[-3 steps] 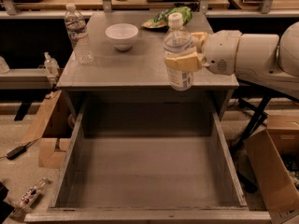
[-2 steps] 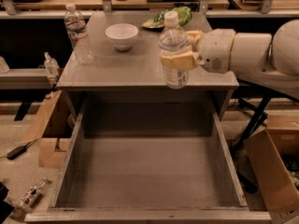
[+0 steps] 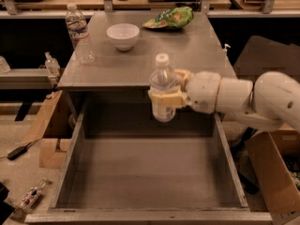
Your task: Place blue plastic bottle into top drawer
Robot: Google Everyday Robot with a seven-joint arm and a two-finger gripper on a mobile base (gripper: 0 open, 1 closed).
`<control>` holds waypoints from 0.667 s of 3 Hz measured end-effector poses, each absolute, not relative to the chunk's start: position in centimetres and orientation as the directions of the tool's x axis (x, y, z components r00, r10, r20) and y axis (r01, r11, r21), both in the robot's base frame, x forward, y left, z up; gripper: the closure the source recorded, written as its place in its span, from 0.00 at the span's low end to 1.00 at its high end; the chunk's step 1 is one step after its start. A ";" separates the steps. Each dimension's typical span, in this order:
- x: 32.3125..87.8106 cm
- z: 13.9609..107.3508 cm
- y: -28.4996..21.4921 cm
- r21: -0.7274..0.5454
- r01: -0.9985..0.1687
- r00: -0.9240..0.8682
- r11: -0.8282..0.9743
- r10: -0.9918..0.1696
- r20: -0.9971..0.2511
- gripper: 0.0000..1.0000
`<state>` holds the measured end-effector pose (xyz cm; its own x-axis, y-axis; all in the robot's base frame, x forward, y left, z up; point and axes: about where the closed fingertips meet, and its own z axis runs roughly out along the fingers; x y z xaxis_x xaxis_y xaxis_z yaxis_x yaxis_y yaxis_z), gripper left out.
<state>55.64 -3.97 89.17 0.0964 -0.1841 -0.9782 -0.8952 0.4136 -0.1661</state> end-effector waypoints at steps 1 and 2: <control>51.9 84.2 -3.5 -0.115 -0.906 0.070 0.407 -0.122 -0.990 1.00; 50.0 78.5 -2.7 -0.051 -0.923 0.028 0.381 -0.067 -0.997 1.00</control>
Offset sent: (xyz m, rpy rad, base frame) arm -0.0754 0.0167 -0.1666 0.1663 0.1202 0.0729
